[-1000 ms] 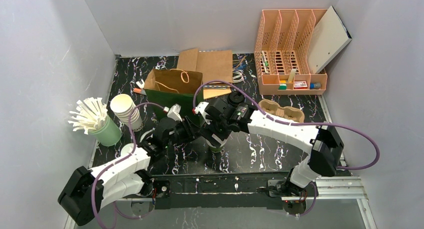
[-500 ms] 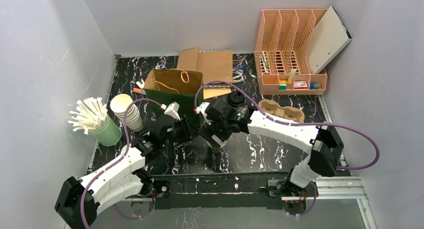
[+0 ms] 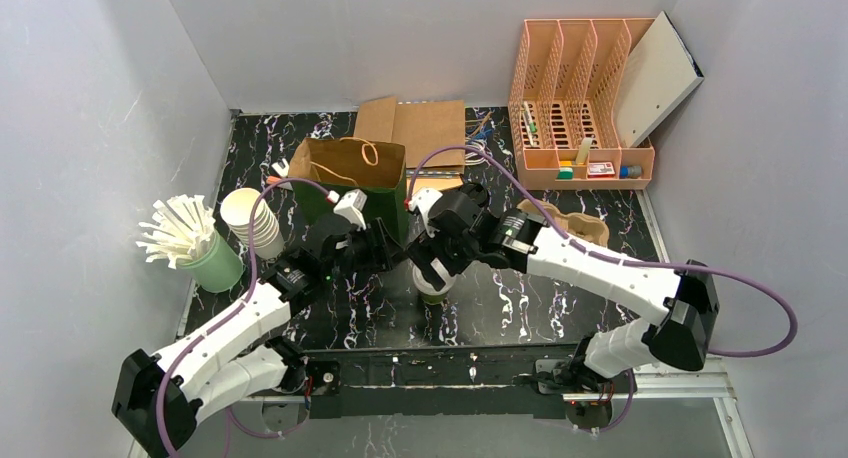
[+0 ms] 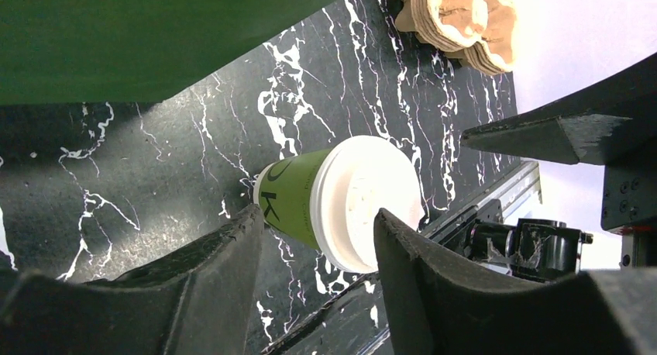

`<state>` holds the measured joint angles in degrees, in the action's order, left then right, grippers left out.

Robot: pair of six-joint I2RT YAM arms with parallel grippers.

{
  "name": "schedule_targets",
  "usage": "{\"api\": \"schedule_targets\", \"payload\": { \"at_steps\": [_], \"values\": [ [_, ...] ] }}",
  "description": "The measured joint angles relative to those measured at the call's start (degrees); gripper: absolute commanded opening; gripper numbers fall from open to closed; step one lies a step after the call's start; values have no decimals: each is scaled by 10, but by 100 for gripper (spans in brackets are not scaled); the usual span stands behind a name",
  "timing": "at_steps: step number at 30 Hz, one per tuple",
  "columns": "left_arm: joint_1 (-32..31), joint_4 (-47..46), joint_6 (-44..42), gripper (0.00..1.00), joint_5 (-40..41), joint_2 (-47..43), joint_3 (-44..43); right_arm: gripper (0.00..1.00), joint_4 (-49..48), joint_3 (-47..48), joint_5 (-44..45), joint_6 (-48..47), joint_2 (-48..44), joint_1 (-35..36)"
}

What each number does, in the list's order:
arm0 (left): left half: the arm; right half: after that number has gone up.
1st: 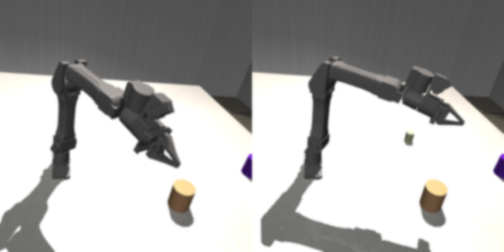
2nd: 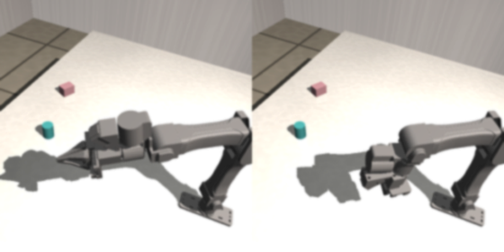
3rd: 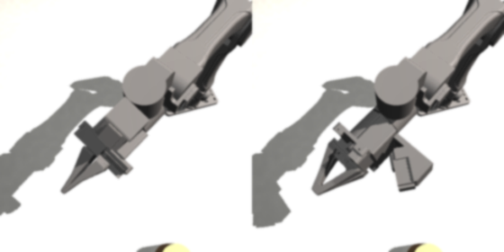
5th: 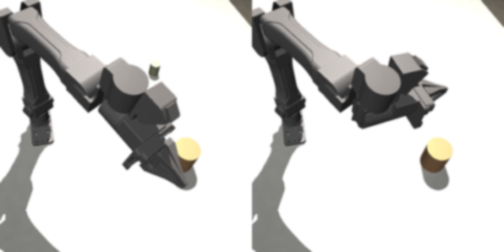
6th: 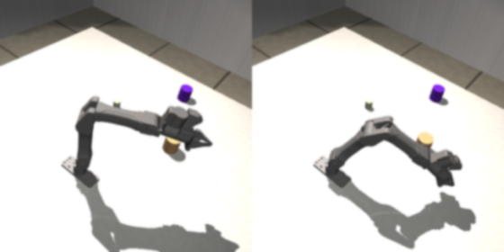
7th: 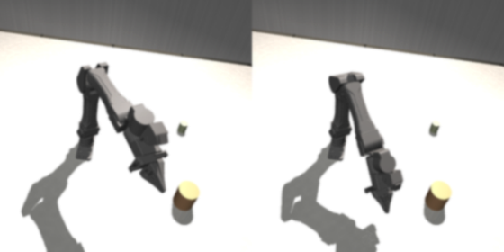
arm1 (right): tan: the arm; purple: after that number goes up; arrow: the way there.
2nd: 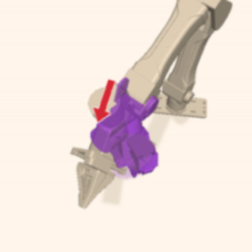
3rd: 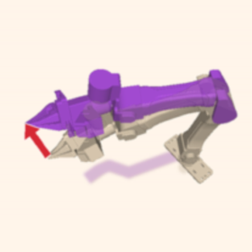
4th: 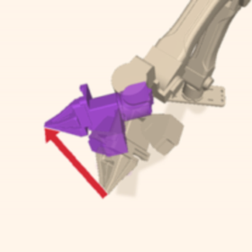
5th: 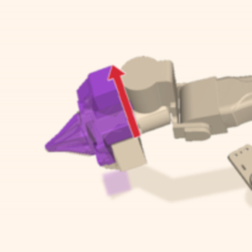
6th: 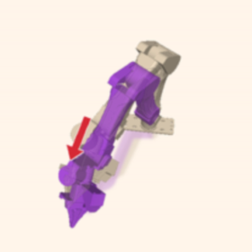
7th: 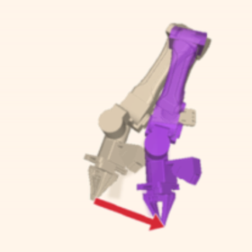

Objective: Pack the takeout coffee
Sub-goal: Close the cup lid on the coffee cup.

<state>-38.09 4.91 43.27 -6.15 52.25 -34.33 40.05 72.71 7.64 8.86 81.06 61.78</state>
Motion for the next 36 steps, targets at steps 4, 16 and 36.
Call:
{"api": "schedule_targets", "payload": {
  "at_steps": [4, 16, 36],
  "values": [
    [-10, 2, -20, 76, -5, 13, -16, 83, -27, -42, 15, 42, -34, -6],
    [-200, 82, -118, 98, 159, 111, -155, 37, -112, -246, 12, 257, -249, -90],
    [-289, 232, -162, 88, 318, 293, -296, 25, -273, -445, -45, 457, -374, -153]
  ]
}}
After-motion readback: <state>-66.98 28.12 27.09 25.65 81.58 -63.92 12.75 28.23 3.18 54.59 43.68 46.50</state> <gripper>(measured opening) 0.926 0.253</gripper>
